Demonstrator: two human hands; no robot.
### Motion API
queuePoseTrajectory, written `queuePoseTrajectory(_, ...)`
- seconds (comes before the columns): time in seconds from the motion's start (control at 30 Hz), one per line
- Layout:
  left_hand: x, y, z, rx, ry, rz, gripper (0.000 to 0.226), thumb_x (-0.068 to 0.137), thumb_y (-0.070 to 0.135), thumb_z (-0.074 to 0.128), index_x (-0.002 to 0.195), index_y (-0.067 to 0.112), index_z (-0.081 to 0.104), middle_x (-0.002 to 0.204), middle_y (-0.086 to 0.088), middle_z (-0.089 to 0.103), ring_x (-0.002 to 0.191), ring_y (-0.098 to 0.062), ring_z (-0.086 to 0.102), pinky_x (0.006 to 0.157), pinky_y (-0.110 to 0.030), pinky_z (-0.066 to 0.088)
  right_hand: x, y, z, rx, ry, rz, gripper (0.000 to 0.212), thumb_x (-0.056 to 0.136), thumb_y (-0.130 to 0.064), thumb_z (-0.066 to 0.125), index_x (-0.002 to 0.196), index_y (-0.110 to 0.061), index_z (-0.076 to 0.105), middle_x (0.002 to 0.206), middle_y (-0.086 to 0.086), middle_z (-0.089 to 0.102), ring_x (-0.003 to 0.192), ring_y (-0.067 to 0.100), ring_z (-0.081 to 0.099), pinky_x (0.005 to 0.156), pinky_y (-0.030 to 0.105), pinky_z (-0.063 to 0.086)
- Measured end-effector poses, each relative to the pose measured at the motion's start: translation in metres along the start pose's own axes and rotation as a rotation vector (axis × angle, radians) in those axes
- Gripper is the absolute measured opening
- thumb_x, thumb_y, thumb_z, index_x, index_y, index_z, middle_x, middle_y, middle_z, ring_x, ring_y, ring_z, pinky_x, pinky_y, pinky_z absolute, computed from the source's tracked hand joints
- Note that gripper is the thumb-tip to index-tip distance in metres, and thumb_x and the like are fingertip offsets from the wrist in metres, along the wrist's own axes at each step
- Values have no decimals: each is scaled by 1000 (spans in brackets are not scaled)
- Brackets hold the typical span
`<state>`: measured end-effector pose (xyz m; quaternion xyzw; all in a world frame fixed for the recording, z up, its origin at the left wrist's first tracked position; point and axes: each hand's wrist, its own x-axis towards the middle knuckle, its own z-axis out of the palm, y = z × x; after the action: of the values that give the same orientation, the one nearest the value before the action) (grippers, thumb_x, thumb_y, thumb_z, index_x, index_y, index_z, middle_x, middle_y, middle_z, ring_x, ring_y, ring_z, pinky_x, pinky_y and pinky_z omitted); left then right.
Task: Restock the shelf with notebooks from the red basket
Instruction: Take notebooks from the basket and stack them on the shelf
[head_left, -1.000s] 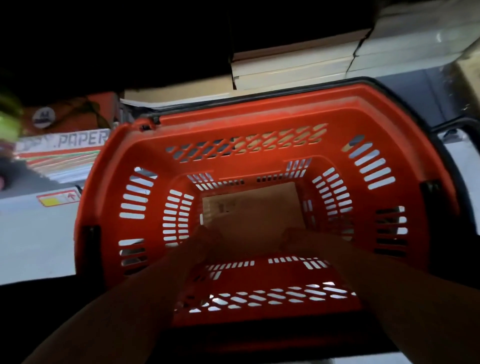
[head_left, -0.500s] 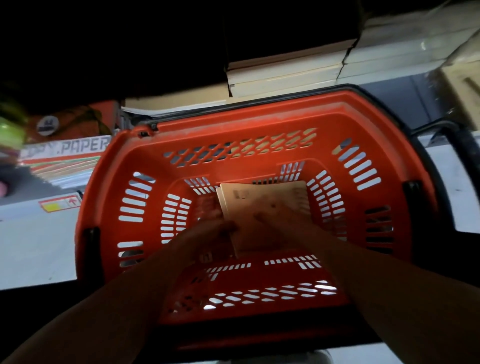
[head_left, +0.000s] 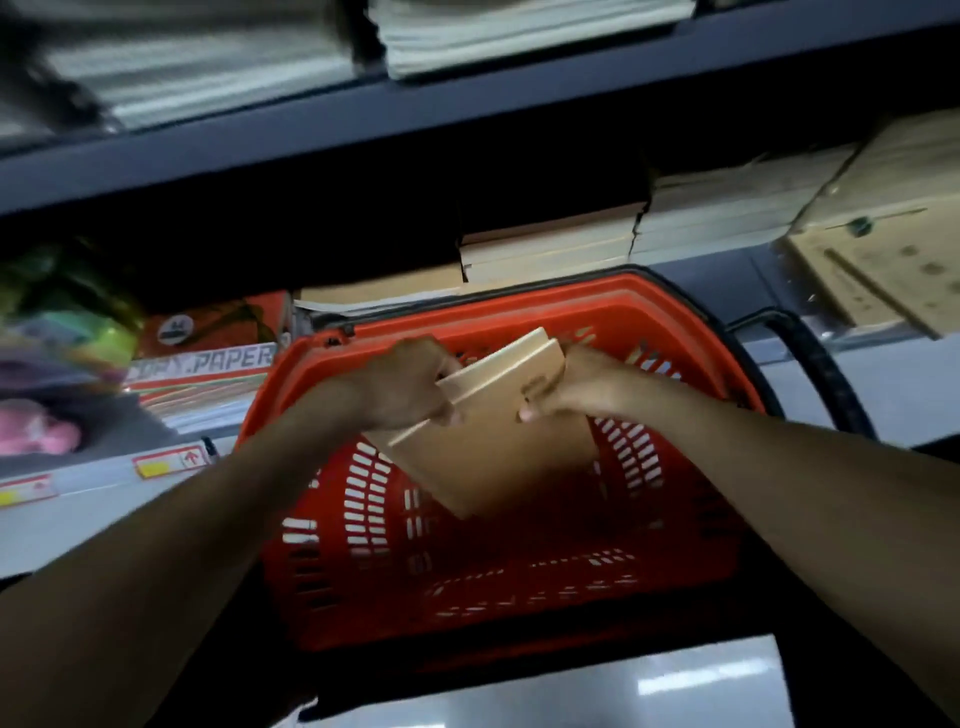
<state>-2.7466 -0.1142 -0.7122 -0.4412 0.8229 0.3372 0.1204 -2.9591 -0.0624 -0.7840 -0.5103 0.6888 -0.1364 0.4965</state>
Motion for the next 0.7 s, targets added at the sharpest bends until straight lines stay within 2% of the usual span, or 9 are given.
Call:
queuePoseTrajectory(0.07, -22, 8, -32, 42, 102, 105, 6, 77, 23, 77, 78, 20, 72, 78, 2, 71, 73, -11, 63, 68, -29, 47, -18, -22, -15, 81, 3, -70, 56, 48, -49, 87, 95, -21, 76, 94, -6, 77, 93, 14, 71, 94, 41, 54)
queuePoseTrajectory(0.13, -45, 16, -62, -101, 295, 174, 11, 84, 28, 73, 80, 17, 72, 74, 5, 70, 67, -3, 62, 62, -24, 46, -40, -50, -33, 178, 56, -176, 30, 67, -27, 87, 94, -19, 77, 94, -5, 77, 93, 13, 71, 93, 37, 55)
queuePoseTrajectory(0.23, -79, 23, -97, -805, 473, 243, 24, 95, 30, 56, 107, 15, 69, 85, 3, 74, 65, -4, 65, 53, -17, 48, -77, -81, -62, 321, 198, -312, 19, 74, -13, 82, 90, -20, 76, 92, -5, 77, 89, 12, 72, 84, 31, 54)
queuePoseTrajectory(0.33, -97, 20, -107, -1197, 374, 411, 61, 80, 46, 72, 129, 12, 58, 105, -11, 70, 83, -21, 69, 67, -34, 57, -104, -105, -86, 436, 345, -445, 23, 69, -19, 82, 91, -19, 75, 94, -4, 77, 91, 14, 73, 86, 35, 54)
queuePoseTrajectory(0.4, -94, 25, -99, -1249, 250, 436, 70, 67, 33, 86, 128, 10, 60, 117, -17, 66, 101, -29, 66, 82, -40, 57, -117, -116, -98, 537, 418, -509, 34, 64, -27, 78, 96, -17, 73, 95, -1, 77, 91, 16, 73, 84, 38, 54)
queuePoseTrajectory(0.47, -86, 35, -84, -1214, 232, 372, 57, 62, 11, 85, 116, 9, 68, 115, -16, 70, 102, -26, 68, 81, -34, 57, -126, -124, -106, 650, 457, -527, 37, 67, -26, 74, 102, -15, 72, 100, 3, 77, 96, 21, 72, 89, 45, 53)
queuePoseTrajectory(0.53, -78, 48, -72, -1218, 225, 339, 53, 60, 11, 81, 112, 10, 71, 112, -16, 72, 100, -25, 70, 78, -31, 56, -130, -127, -112, 703, 516, -519, 36, 73, -27, 74, 108, -19, 71, 105, 2, 75, 101, 22, 70, 95, 50, 51)
queuePoseTrajectory(0.6, -70, 60, -63, -1228, 313, 349, 53, 59, 15, 81, 111, 12, 71, 111, -15, 72, 99, -25, 71, 76, -30, 56, -131, -130, -116, 668, 649, -490, 35, 74, -31, 77, 108, -26, 69, 104, -4, 75, 101, 17, 70, 92, 48, 52)
queuePoseTrajectory(0.7, -66, 77, -61, -1195, 569, 311, 71, 50, 28, 81, 116, 12, 63, 105, -8, 75, 95, -22, 72, 73, -27, 56, -134, -135, -121, 641, 791, -448, 26, 78, -31, 77, 103, -30, 68, 96, -15, 74, 90, 4, 69, 75, 28, 52)
